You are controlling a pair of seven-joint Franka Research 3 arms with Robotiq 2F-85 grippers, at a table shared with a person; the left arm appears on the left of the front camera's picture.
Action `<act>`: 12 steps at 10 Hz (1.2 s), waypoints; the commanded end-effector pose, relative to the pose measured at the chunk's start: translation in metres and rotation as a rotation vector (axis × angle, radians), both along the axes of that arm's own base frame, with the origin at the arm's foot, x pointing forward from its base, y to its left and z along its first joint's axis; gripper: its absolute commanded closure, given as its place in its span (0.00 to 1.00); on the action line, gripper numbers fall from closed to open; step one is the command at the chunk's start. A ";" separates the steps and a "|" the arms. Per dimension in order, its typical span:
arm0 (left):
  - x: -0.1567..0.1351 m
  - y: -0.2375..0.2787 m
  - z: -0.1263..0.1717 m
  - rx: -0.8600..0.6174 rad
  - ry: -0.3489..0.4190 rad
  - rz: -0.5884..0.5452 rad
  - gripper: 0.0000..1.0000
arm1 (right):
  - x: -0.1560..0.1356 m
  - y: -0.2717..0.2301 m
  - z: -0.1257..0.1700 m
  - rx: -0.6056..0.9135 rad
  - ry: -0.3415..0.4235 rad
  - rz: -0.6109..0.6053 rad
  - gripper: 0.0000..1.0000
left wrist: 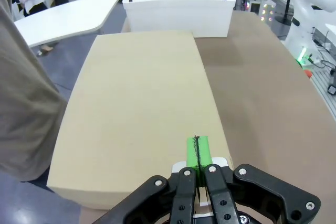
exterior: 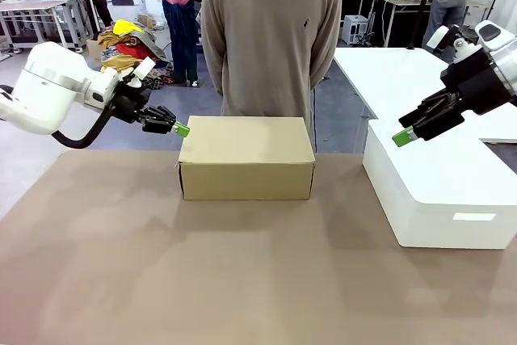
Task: Pack the shoes into the box.
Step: Press down on the lid of the Shoes Box.
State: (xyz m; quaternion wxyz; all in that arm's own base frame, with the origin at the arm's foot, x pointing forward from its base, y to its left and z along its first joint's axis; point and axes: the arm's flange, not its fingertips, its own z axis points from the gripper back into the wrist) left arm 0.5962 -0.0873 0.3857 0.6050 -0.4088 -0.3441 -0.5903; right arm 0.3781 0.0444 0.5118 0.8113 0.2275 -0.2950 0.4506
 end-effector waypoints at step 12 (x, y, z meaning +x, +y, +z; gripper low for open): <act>-0.023 0.028 0.098 0.422 -0.061 -0.115 0.37 | 0.003 0.000 -0.002 0.030 -0.022 0.021 0.00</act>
